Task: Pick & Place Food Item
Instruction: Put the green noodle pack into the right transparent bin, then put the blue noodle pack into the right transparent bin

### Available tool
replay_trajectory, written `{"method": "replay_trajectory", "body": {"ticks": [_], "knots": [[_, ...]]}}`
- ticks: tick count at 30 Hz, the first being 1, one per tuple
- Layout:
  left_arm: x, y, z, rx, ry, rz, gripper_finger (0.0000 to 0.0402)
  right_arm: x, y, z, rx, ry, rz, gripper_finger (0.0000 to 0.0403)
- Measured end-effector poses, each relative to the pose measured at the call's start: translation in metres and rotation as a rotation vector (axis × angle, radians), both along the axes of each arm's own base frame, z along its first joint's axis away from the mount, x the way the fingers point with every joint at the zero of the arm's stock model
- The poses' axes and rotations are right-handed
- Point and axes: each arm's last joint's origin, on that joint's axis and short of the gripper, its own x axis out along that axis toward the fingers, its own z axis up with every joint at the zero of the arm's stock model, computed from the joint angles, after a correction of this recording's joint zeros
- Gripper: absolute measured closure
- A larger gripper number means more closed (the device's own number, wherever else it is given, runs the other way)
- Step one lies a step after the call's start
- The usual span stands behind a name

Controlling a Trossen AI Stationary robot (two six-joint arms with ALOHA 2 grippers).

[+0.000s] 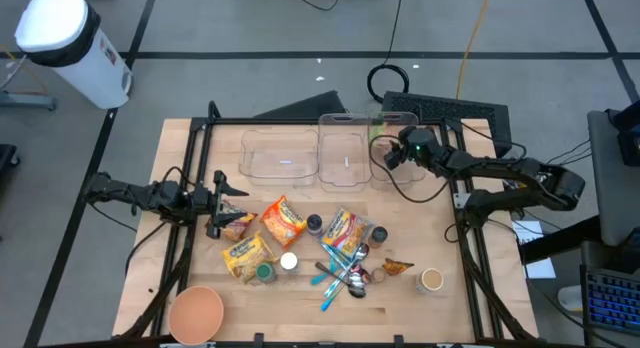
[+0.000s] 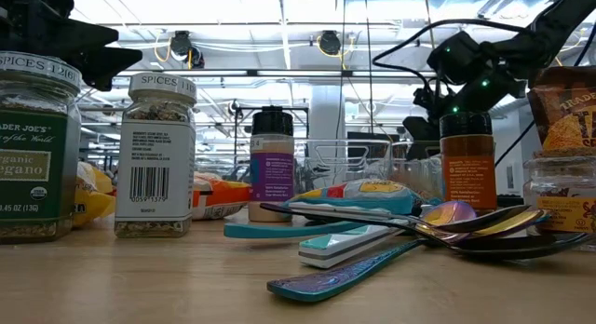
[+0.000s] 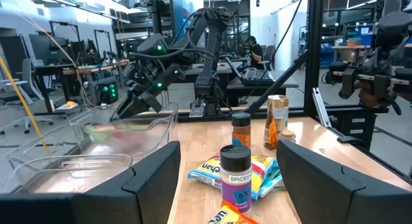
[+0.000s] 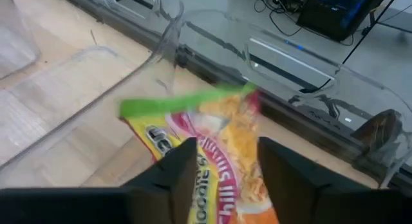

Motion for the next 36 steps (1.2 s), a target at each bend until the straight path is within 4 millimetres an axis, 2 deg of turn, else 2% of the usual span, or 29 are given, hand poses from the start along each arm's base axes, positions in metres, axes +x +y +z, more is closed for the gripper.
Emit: {"method": "replay_trajectory", "body": {"ticks": [5, 10, 16, 23, 29, 32, 36], "knots": [[0.0, 0.0, 0.0, 0.0, 0.0, 0.0, 0.0135, -0.001, 0.002, 0.005, -0.013, -0.019, 0.004, 0.017], [0.0, 0.0, 0.0, 0.0, 0.0, 0.0, 0.0135, 0.0, 0.013, 0.019, -0.067, -0.052, 0.062, 0.0131], [0.0, 0.0, 0.0, 0.0, 0.0, 0.0, 0.0135, -0.001, 0.045, 0.047, -0.142, -0.157, 0.242, 0.0118], [0.0, 0.0, 0.0, 0.0, 0.001, 0.0, 0.0135, 0.001, 0.093, 0.072, -0.07, -0.4, 0.658, 0.0125], [0.0, 0.0, 0.0, 0.0, 0.0, 0.0, 0.0135, 0.026, 0.14, 0.071, -0.083, -0.47, 0.901, 0.0126], [0.0, 0.0, 0.0, 0.0, 0.0, 0.0, 0.0135, 0.047, 0.162, 0.073, -0.078, -0.367, 0.95, 0.0127], [0.0, 0.0, 0.0, 0.0, 0.0, 0.0, 0.0135, 0.082, 0.184, 0.078, -0.022, -0.105, 0.963, 0.0131]]}}
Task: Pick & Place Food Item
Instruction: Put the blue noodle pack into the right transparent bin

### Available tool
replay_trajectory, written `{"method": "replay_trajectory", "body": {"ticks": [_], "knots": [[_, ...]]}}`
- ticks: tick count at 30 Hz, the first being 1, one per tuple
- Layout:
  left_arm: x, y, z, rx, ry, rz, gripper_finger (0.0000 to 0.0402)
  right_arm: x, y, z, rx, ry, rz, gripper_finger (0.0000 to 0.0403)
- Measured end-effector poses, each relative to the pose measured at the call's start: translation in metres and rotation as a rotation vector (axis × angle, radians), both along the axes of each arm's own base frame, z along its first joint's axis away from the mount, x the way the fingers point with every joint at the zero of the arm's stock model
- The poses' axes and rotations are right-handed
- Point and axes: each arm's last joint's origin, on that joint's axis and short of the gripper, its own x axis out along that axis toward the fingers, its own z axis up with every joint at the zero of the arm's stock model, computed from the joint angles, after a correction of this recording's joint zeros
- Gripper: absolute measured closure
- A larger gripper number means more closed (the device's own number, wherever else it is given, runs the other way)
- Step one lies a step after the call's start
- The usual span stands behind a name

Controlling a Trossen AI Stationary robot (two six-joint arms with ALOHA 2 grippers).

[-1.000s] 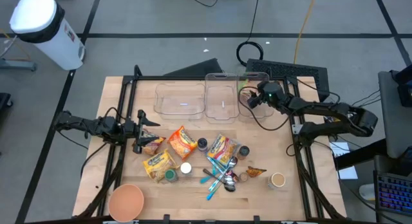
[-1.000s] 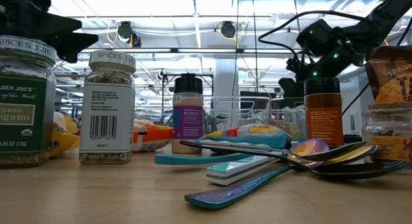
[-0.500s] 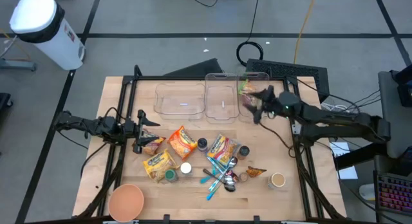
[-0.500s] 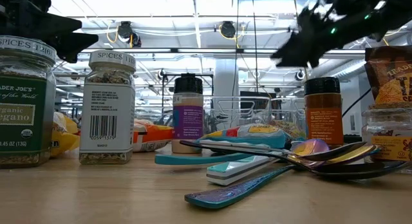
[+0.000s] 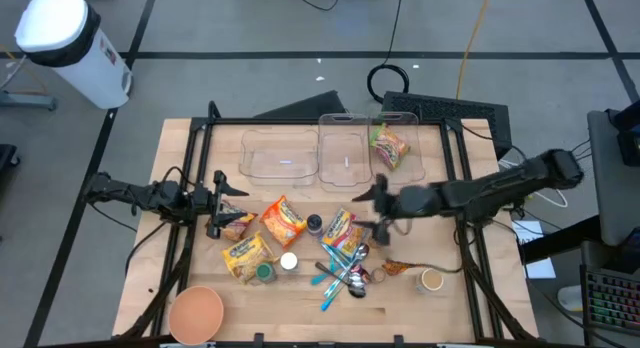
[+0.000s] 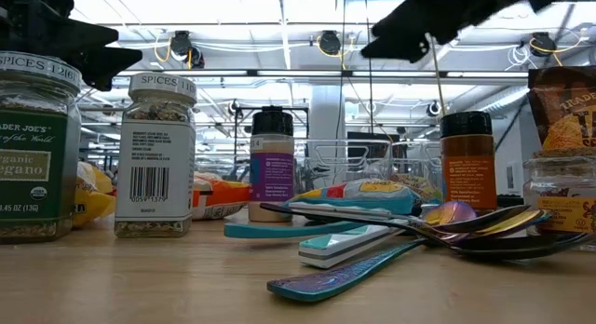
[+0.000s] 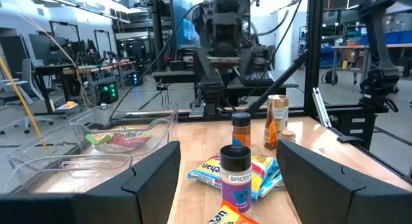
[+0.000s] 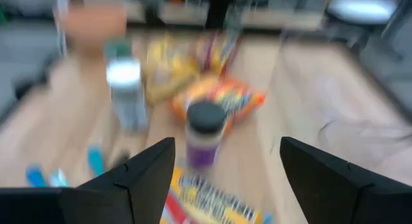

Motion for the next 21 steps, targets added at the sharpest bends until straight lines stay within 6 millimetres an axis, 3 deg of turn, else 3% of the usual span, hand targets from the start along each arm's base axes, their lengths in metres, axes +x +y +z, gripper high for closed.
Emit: {"method": "replay_trajectory", "body": {"ticks": [4, 8, 21], "knots": [[0.0, 0.0, 0.0, 0.0, 0.0, 0.0, 0.0135, 0.03, 0.009, -0.013, -0.04, 0.236, 0.005, 0.0133], [0.0, 0.0, 0.0, 0.0, 0.0, 0.0, 0.0135, 0.048, 0.012, -0.038, -0.052, 0.372, -0.004, 0.0133], [0.0, 0.0, 0.0, 0.0, 0.0, 0.0, 0.0135, 0.063, 0.015, -0.086, -0.006, 0.528, -0.003, 0.0133]]}}
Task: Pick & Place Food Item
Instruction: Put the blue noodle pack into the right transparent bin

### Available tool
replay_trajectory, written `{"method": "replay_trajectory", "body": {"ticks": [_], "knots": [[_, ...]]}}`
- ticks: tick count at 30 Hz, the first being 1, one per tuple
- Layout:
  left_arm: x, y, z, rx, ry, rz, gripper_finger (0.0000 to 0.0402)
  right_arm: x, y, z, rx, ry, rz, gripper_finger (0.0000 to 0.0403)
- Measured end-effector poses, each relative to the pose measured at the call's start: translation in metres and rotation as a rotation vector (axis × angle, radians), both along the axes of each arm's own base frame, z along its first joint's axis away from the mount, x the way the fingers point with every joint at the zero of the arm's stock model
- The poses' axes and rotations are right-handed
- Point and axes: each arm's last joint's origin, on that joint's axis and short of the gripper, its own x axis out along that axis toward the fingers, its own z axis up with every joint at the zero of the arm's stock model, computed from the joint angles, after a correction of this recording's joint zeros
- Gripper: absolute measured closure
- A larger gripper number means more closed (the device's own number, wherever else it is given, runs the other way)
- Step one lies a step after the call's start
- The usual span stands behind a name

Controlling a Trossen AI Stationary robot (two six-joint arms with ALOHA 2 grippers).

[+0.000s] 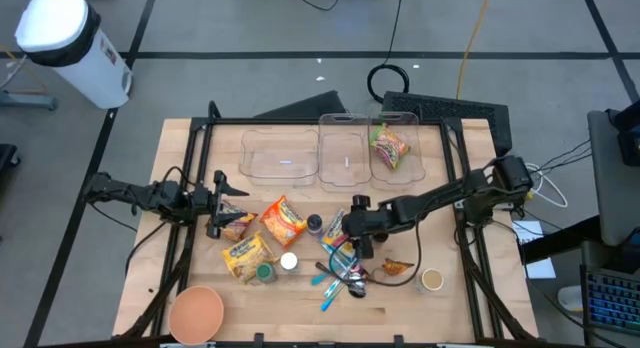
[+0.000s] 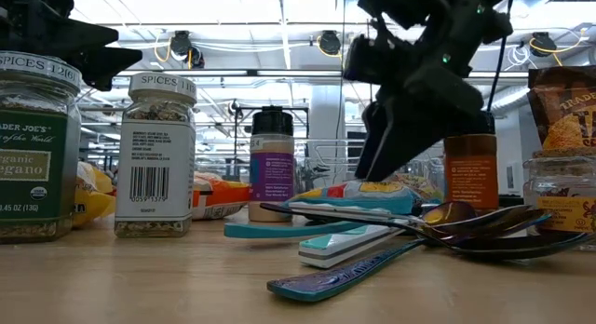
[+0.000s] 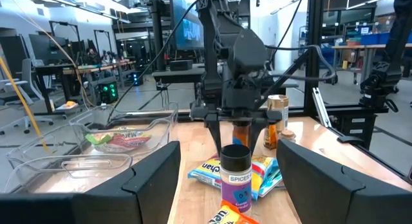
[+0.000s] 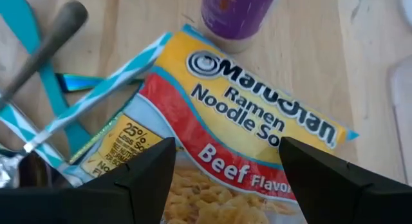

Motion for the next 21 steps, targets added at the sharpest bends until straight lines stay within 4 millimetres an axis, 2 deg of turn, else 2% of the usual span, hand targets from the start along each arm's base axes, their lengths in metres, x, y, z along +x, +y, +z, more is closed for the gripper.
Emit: {"method": "replay_trajectory", "body": {"ticks": [7, 21], "knots": [[0.0, 0.0, 0.0, 0.0, 0.0, 0.0, 0.0135, -0.0001, -0.0007, -0.0037, -0.005, 0.02, -0.003, 0.015], [0.0, 0.0, 0.0, 0.0, 0.0, 0.0, 0.0135, -0.0004, -0.001, -0.0037, -0.009, 0.023, -0.003, 0.0294]]}}
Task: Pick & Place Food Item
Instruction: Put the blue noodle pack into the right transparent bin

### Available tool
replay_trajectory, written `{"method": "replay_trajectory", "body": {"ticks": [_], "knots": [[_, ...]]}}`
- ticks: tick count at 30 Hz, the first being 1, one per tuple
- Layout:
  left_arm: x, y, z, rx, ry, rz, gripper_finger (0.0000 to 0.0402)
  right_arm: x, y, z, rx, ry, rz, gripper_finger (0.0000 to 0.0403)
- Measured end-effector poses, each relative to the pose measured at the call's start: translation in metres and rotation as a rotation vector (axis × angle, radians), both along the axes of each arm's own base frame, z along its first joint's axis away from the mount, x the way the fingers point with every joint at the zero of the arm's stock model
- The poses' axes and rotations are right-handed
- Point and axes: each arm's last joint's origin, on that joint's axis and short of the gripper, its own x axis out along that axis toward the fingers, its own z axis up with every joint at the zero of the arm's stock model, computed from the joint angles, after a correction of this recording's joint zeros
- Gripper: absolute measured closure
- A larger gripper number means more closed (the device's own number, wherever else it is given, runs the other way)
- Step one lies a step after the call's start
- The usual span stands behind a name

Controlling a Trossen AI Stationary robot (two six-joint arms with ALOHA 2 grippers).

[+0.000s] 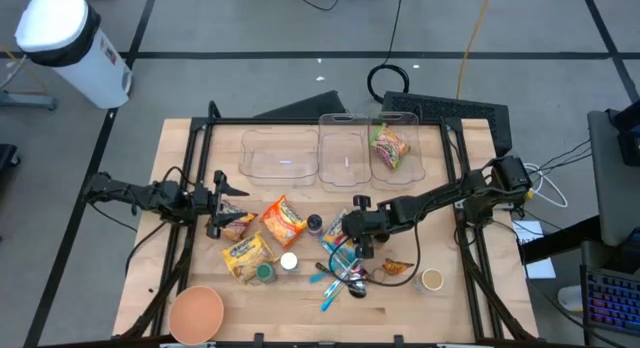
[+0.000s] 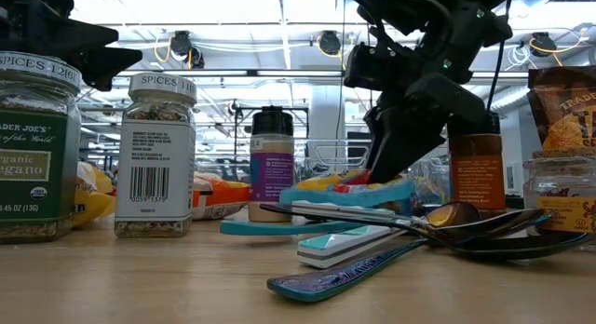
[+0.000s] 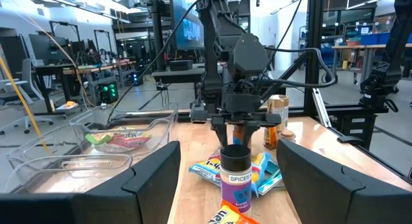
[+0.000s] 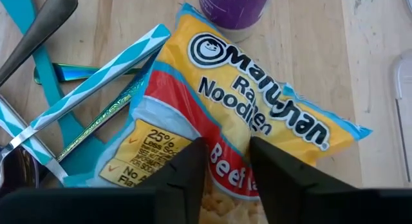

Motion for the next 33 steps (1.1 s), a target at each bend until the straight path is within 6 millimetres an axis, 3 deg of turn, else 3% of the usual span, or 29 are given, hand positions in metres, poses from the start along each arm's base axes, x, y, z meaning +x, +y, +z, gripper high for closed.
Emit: {"method": "replay_trajectory", "body": {"ticks": [8, 16, 20, 24, 33], "knots": [[0.0, 0.0, 0.0, 0.0, 0.0, 0.0, 0.0135, -0.003, -0.001, 0.012, 0.005, -0.038, 0.005, 0.0336], [0.0, 0.0, 0.0, 0.0, 0.0, 0.0, 0.0135, -0.019, -0.004, 0.059, 0.033, -0.182, 0.005, 0.0369], [0.0, 0.0, 0.0, 0.0, 0.0, 0.0, 0.0135, -0.025, -0.005, 0.073, 0.044, -0.231, 0.006, 0.0372], [0.0, 0.0, 0.0, 0.0, 0.0, 0.0, 0.0135, -0.025, -0.004, 0.069, 0.044, -0.204, 0.011, 0.0329], [0.0, 0.0, 0.0, 0.0, 0.001, 0.0, 0.0135, -0.012, -0.001, 0.022, 0.059, -0.081, 0.038, 0.0171]]}}
